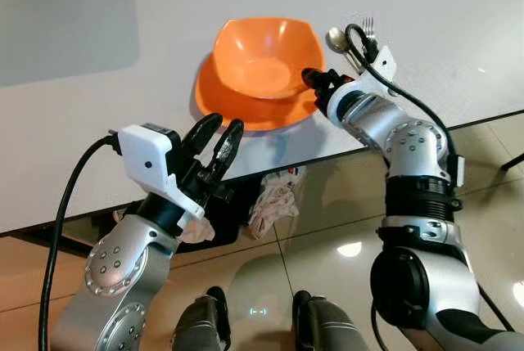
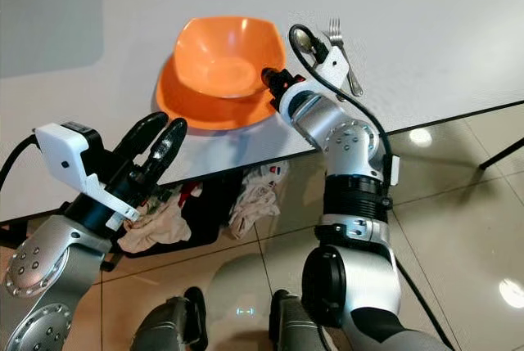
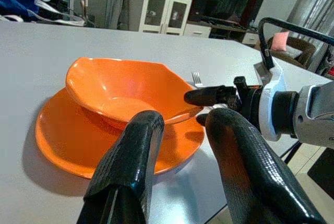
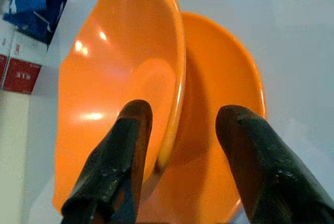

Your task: Setting the table

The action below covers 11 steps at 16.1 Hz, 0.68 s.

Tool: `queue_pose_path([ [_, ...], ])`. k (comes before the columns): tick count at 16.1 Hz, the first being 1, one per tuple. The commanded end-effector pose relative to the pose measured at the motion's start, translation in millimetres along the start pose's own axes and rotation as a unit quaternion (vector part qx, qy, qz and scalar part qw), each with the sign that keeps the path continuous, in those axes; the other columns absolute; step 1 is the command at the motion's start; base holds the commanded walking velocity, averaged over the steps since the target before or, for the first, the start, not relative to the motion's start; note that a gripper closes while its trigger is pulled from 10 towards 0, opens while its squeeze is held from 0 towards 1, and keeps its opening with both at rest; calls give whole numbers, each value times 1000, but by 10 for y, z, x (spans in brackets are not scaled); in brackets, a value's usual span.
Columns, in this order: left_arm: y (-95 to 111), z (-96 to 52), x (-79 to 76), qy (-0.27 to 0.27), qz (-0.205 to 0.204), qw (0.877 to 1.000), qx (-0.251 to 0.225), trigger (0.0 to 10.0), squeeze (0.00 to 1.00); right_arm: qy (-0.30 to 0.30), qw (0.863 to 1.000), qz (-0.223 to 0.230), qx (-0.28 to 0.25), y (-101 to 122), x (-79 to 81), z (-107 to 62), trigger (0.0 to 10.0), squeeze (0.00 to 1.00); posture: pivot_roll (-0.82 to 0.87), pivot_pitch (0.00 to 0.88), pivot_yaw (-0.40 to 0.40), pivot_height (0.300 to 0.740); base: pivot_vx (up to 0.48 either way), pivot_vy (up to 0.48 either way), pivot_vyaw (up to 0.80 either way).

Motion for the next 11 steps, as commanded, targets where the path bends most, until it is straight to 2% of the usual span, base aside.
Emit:
queue_pose_path([
  [1, -28, -8, -3, -2, 0, 1000, 6, 10000, 0, 28, 1000, -10, -2, 58, 105, -43, 10000, 988, -88, 253, -1, 740, 0, 0, 0],
  [2, -28, -6, -5, -3, 0, 1000, 5, 10000, 0, 40, 999, -17, -3, 71, 126, -62, 10000, 784, -87, 251, -2, 740, 0, 0, 0],
  [3, -28, 2, -1, -1, 2, 1000, 5, 10000, 0, 53, 998, -32, -9, 93, 137, -93, 10000, 0, -85, 246, -4, 740, 0, 0, 0],
  [4, -29, 6, 3, -1, 4, 1000, 5, 10000, 0, 59, 997, -42, -12, 104, 140, -112, 10000, 0, -85, 246, -4, 740, 0, 0, 0],
  [5, -50, 21, 63, 17, 10, 1000, 11, 10000, 0, 67, 994, -81, -32, 178, 96, -203, 10000, 0, -87, 237, -4, 740, 0, 0, 0],
  [6, -50, 21, 63, 17, 10, 1000, 11, 10000, 0, 67, 994, -81, -32, 178, 96, -203, 10000, 0, -87, 237, -4, 740, 0, 0, 0],
  [7, -56, 34, 139, 38, 17, 999, 12, 10000, 0, 91, 990, -88, -64, 296, 63, -357, 10000, 0, -91, 230, -3, 740, 0, 0, 0],
  [9, -92, 65, 324, 95, 33, 995, 25, 10000, 0, 117, 973, -147, -137, 485, -12, -593, 10000, 0, -89, 212, -1, 740, 0, 0, 0],
  [11, -100, 67, 423, 118, 43, 992, 28, 10000, 0, 102, 968, -178, -143, 500, -91, -628, 10000, 0, -92, 202, 1, 740, 0, 0, 0],
])
Point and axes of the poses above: a point about 5 cm out from each wrist's last joint towards the gripper, its own z axis pointing out of the wrist towards the gripper, its own y axis along the axis of the wrist's last joint, x = y × z, the point moved 2 cm from there along z, pointing out of the wrist towards the gripper, and after that the axes turned 1 degree about z, right-handed, at the moved point
